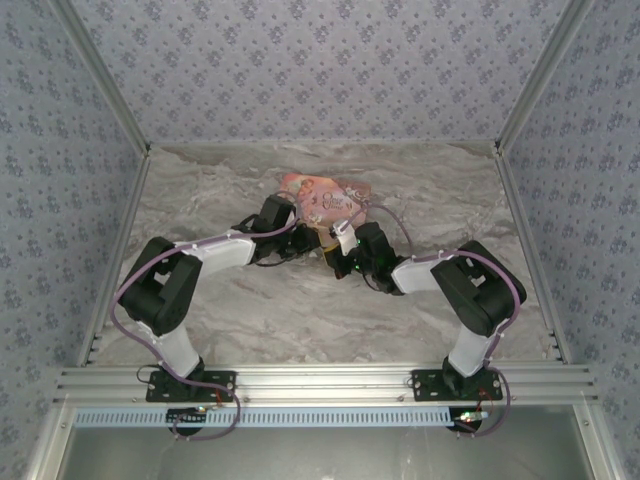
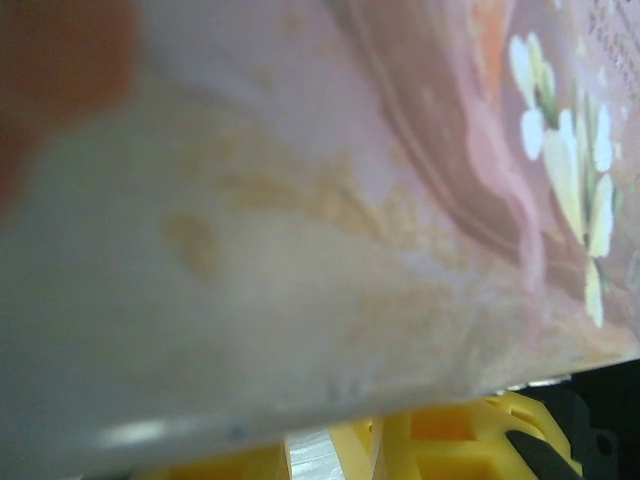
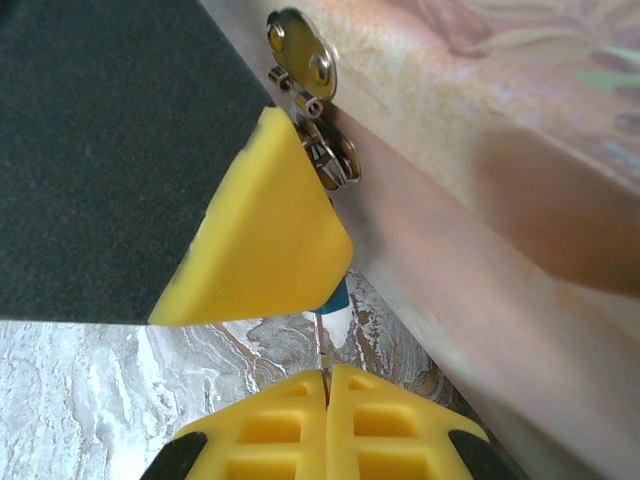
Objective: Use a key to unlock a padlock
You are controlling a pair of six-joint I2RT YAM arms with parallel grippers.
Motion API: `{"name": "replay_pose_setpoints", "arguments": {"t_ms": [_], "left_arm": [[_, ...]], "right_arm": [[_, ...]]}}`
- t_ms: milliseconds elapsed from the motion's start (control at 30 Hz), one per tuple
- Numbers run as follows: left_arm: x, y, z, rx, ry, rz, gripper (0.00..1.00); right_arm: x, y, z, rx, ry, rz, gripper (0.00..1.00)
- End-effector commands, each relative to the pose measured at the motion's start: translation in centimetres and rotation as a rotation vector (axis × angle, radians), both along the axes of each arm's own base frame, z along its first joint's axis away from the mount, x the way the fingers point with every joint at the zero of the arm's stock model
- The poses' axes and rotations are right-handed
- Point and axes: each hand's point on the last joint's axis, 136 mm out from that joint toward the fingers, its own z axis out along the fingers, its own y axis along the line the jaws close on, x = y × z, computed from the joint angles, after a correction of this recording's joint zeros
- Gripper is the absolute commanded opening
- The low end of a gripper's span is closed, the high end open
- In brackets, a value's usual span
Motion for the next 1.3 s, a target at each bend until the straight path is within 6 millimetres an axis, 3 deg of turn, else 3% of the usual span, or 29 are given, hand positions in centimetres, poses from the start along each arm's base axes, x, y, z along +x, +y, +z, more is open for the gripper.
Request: {"name": "replay_pose_setpoints", "arguments": {"t_ms": [0, 600, 1267], "left_arm": [[0.1, -1.8, 3.6, -0.109, -0.028, -0.035, 0.14], [-0.8, -2.0, 5.3, -0.123, -0.003, -0.069, 0.14], [-0.9, -2.3, 6.9, -0.173, 0.007, -0.067, 0.14]], "right_arm": [[0.8, 0.7, 2.8, 0.078, -0.069, 0.006, 0.0], [1.8, 0.3, 5.6, 0.143, -0.128, 0.048, 0.0], [2.2, 0.8, 5.7, 0.164, -0.136, 0.085, 0.0]]}}
